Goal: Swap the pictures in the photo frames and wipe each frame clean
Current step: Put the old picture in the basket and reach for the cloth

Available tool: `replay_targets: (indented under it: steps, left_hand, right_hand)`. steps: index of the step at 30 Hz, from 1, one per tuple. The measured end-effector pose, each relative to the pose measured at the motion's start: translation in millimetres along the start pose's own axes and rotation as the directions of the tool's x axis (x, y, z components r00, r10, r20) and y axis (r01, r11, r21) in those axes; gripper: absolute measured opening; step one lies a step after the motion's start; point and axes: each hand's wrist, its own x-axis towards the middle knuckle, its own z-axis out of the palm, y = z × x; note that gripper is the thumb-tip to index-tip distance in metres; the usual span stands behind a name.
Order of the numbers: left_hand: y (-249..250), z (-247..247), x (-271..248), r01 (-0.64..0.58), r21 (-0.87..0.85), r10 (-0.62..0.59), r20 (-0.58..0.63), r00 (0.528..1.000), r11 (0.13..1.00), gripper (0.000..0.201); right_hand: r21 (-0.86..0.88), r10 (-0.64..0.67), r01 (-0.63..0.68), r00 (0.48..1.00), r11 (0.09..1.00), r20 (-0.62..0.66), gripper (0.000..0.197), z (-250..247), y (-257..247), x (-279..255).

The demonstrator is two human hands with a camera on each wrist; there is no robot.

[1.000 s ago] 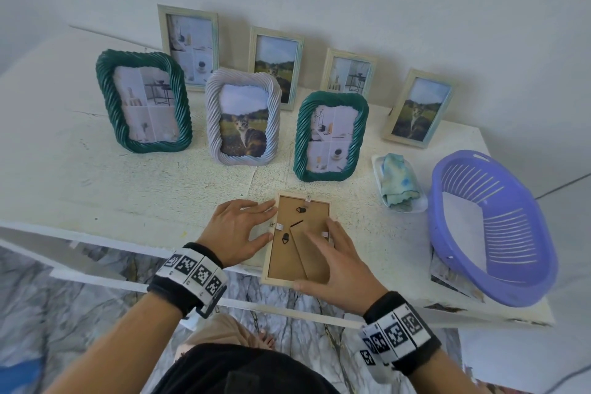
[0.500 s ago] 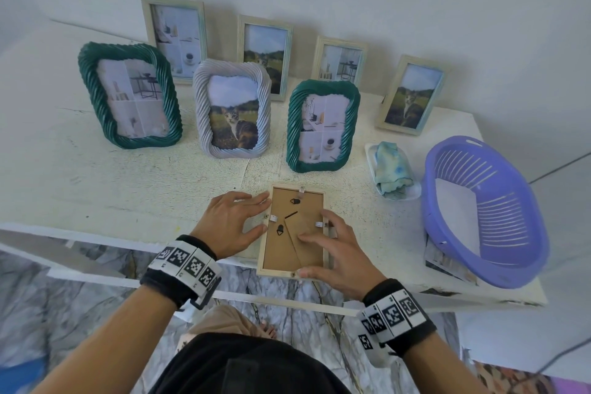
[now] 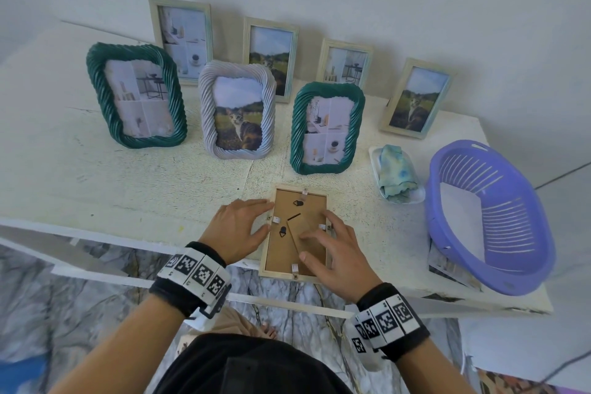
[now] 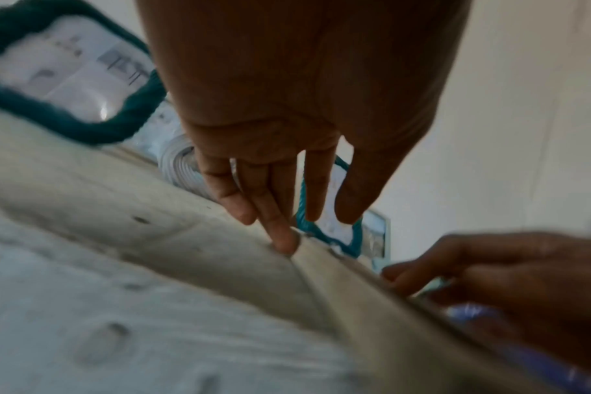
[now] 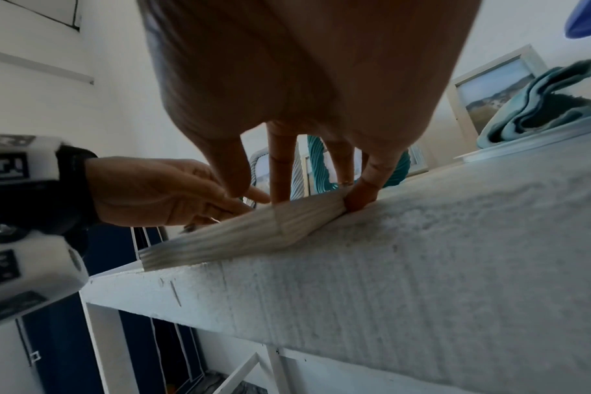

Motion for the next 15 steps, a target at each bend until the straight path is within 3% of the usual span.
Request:
replay_targets:
  steps: [3, 6, 9, 11, 15]
  left_hand:
    - [12.6, 2.3, 0.5, 0.083, -0.262, -0.091, -0.019, 0.996, 0.962, 0.042]
    - [25.2, -7.7, 3.7, 0.177, -0.506, -0.189, 0.027, 0.982, 0.844, 0.033]
    - [48.2, -25.3, 5.2, 0.147, -0.655, -0.22, -0.031, 0.975, 0.742, 0.028]
    - [71.6, -35.4, 4.5, 0.096, -0.728, -0.183, -0.04, 0.982, 0.679, 0.025]
    - [111.4, -34.7, 8.3, 0.073, -0.838, -0.005, 0.084, 0.996, 0.541, 0.034]
  right_hand:
    - [-0.008, 0.042, -0.042, 0.999, 0.999, -0.021, 0.03, 2.6, -4.6, 0.5]
    - [0.036, 0.075, -0.074, 0.997, 0.997, -0.024, 0.044, 0.6, -6.6, -0.6]
    - [0.171, 0.086, -0.08, 0.996, 0.982, -0.032, 0.057, -9.9, -12.7, -3.7]
    - [0.284, 0.106, -0.08, 0.991, 0.955, -0.078, 0.058, -22.1, -17.9, -7.0]
    - [0.582, 0.227, -0.067, 0.952, 0.811, -0.206, 0.044, -52.6, -24.2, -18.3]
